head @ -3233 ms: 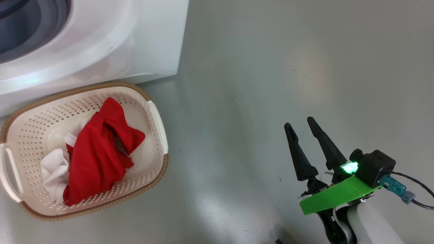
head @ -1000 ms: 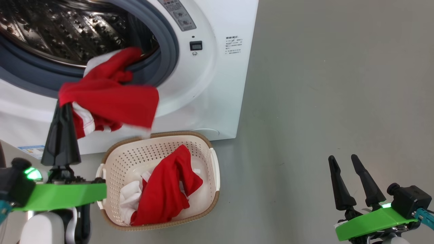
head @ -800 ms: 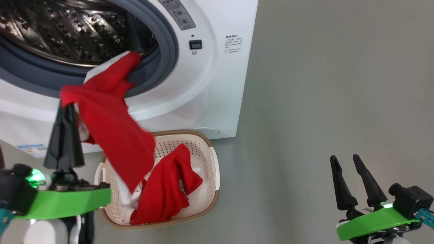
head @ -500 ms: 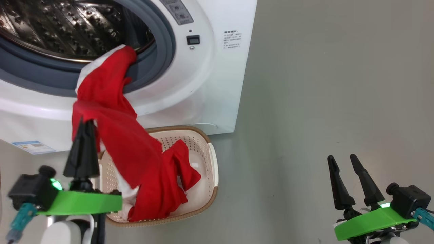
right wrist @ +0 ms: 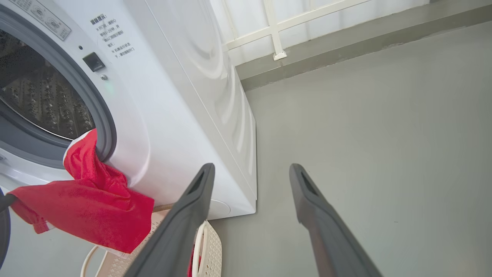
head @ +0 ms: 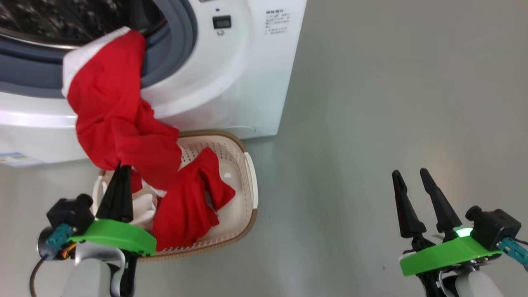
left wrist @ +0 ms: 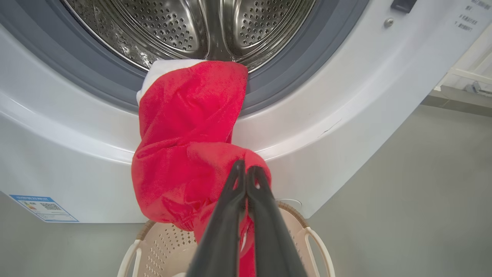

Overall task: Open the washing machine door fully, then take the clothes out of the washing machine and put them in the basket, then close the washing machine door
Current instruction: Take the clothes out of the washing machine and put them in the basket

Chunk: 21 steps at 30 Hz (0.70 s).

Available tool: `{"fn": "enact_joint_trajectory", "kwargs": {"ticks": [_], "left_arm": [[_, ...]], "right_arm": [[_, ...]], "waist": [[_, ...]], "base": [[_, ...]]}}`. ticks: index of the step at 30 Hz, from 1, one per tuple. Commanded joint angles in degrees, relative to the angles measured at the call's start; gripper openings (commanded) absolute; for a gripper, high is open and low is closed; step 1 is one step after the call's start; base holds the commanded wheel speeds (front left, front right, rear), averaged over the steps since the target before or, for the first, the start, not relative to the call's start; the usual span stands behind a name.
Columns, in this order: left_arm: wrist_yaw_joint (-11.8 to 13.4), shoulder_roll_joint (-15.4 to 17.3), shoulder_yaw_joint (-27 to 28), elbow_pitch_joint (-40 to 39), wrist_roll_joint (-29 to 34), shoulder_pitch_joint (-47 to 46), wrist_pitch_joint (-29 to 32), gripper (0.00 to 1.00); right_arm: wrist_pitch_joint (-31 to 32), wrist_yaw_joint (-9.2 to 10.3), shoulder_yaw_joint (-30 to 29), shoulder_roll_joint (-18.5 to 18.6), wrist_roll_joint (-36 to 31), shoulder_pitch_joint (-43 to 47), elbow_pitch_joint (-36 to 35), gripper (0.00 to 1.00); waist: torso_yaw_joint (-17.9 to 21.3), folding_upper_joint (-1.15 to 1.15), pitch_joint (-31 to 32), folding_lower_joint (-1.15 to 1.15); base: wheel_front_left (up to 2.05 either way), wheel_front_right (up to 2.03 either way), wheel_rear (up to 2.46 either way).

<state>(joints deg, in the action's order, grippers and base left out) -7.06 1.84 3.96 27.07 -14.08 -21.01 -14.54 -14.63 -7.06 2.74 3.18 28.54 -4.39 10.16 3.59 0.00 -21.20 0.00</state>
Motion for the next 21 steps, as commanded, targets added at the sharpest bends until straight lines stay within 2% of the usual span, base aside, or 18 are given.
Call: {"fn": "enact_joint_trajectory", "kwargs": {"ticks": [1,9,21], "left_arm": [[-0.2,1.0,2.1,1.2,1.1,-1.8,-0.5,0.00],[-0.4,2.9,3.5,14.2,2.9,-8.1,-0.5,0.00],[-0.4,5.9,2.1,26.2,3.8,-19.3,-0.5,0.01]], "right_arm": [[-0.4,-0.43,1.6,0.1,-0.2,-1.4,-1.5,1.00],[-0.4,-0.43,2.6,-0.3,0.0,-4.1,-1.8,1.00],[-0.4,-0.43,4.7,-0.3,2.6,-8.1,-2.8,1.00]], "waist": [[1.2,0.00,-3.2,0.00],[3.6,0.00,-8.4,0.00],[5.2,0.00,-16.5,0.00]], "base": [[0.00,0.00,0.00],[0.00,0.00,0.00],[0.00,0.00,0.00]]}}
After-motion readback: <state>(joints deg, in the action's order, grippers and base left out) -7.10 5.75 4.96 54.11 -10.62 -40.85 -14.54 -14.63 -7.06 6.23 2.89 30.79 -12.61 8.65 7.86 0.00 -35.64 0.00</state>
